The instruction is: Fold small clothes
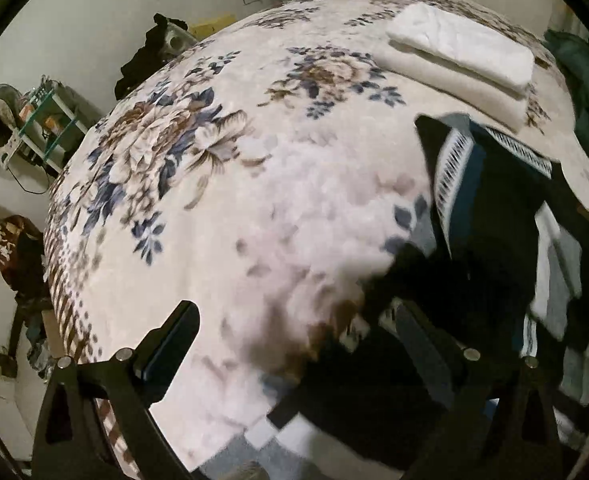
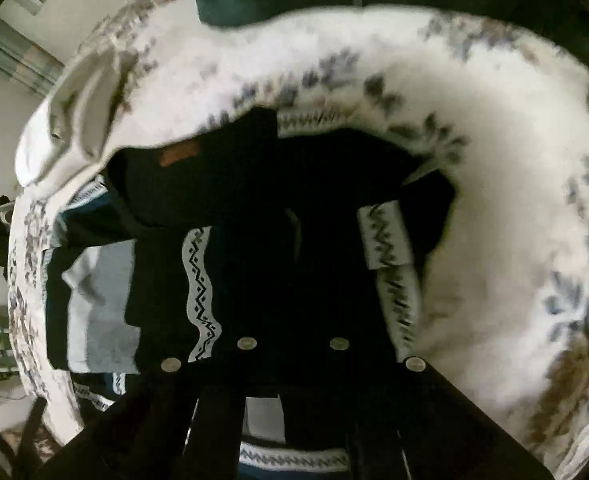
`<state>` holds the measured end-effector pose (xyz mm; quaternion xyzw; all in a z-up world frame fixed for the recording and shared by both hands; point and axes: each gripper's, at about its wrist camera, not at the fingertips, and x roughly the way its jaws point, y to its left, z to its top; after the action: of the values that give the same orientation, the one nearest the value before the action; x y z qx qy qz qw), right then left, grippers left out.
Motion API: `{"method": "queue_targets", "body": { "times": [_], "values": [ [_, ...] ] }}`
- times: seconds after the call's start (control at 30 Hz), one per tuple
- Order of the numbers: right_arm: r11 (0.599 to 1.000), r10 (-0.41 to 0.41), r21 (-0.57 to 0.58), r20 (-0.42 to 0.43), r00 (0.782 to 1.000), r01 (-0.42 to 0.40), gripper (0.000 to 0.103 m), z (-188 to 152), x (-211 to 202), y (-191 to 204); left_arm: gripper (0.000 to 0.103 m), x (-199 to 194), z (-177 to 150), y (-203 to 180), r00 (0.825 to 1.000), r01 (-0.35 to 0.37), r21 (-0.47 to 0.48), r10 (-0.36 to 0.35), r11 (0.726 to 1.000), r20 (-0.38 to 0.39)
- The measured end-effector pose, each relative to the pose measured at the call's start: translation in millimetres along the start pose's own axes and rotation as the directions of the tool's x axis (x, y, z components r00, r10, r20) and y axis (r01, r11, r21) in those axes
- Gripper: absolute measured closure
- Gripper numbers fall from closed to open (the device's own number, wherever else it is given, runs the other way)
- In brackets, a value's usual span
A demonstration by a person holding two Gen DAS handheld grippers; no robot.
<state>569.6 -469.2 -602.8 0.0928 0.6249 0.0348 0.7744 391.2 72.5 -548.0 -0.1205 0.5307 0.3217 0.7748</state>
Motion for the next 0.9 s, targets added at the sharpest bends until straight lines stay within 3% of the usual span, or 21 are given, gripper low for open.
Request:
{"method": "queue_targets", "body": {
  "times": [0.1,0.23,0.33,0.37,0.47,0.5,0.57,0.6,0.63,0.67,0.7,0.73,0.77,0.8,0.83,0.9],
  "values": [
    [0.998,-0.055,0.014,0.049,0.997,0.054,0.097,-0.6,-31.1,-9.5,0.003,8.4,22.3,-2.1,0.999,0.034,-0.011,-0.034,0.999,-0.001],
    [0.991,-0.1,0.087,0.024,0.995,0.097,0.097,6.5,-45.0,-36.0,0.003,15.9,45.6,-12.8,0.997,0.071,0.008,-0.071,0.997,0.007],
    [0.982,-0.147,0.113,-0.03,0.989,0.15,0.097,12.5,-30.4,-55.0,0.003,24.7,57.5,-21.5,0.996,0.093,0.024,-0.092,0.995,-0.007],
    [0.982,-0.144,0.109,-0.095,0.985,0.155,0.096,15.6,-17.0,-59.2,0.003,28.3,61.3,-25.7,0.995,0.101,0.033,-0.101,0.994,-0.012],
    [0.973,-0.158,0.14,-0.179,0.971,0.184,0.083,20.7,-3.8,-64.4,0.003,37.6,68.6,-35.4,0.995,0.103,0.07,-0.102,0.992,-0.024],
    [0.971,-0.149,0.159,-0.165,0.975,0.176,0.072,21.3,-9.6,-63.3,0.003,40.2,68.9,-36.0,0.993,0.112,0.075,-0.11,0.991,-0.034],
    [0.973,-0.122,0.178,-0.13,0.984,0.144,0.06,20.4,-22.1,-56.3,0.003,44.6,66.8,-33.0,0.984,0.167,0.059,-0.163,0.984,-0.069],
    [0.975,-0.1,0.187,-0.113,0.989,0.12,0.059,18.3,-29.3,-50.2,0.003,47.1,65.2,-29.2,0.973,0.214,0.029,-0.211,0.976,-0.096],
    [0.976,-0.079,0.194,-0.104,0.991,0.098,0.059,15.8,-35.1,-45.3,0.003,52.1,62.0,-21.5,0.945,0.295,-0.043,-0.298,0.955,-0.136],
    [0.977,-0.025,0.211,-0.099,0.995,0.045,0.059,10.4,-39.9,-37.3,0.003,56.8,59.4,-16.3,0.915,0.355,-0.107,-0.369,0.929,-0.163],
    [0.974,0.021,0.226,-0.105,0.994,0.004,0.059,6.0,-40.4,-32.1,0.007,64.0,55.7,-10.5,0.866,0.428,-0.194,-0.462,0.883,-0.191],
    [0.965,0.089,0.256,-0.119,0.989,-0.056,0.059,-1.2,-38.0,-25.6,0.017,68.1,53.1,-9.4,0.838,0.458,-0.243,-0.507,0.855,-0.204],
    [0.952,0.15,0.286,-0.135,0.979,-0.106,0.059,-10.2,-33.0,-19.7,0.022,75.3,50.5,-8.4,0.794,0.498,-0.306,-0.569,0.811,-0.213],
    [0.938,0.205,0.314,-0.154,0.967,-0.149,0.059,-16.8,-26.1,-15.7,0.033,82.1,48.9,-10.1,0.756,0.53,-0.35,-0.617,0.773,-0.217],
    [0.918,0.263,0.348,-0.174,0.949,-0.19,0.059,-22.3,-17.9,-12.1,0.046,87.2,48.3,-13.7,0.737,0.54,-0.372,-0.638,0.755,-0.225],
    [0.865,0.361,0.438,-0.201,0.911,-0.246,0.056,-39.0,7.3,-7.2,0.05,101.5,49.7,-27.8,0.694,0.56,-0.4,-0.675,0.725,-0.251]
  ]
}}
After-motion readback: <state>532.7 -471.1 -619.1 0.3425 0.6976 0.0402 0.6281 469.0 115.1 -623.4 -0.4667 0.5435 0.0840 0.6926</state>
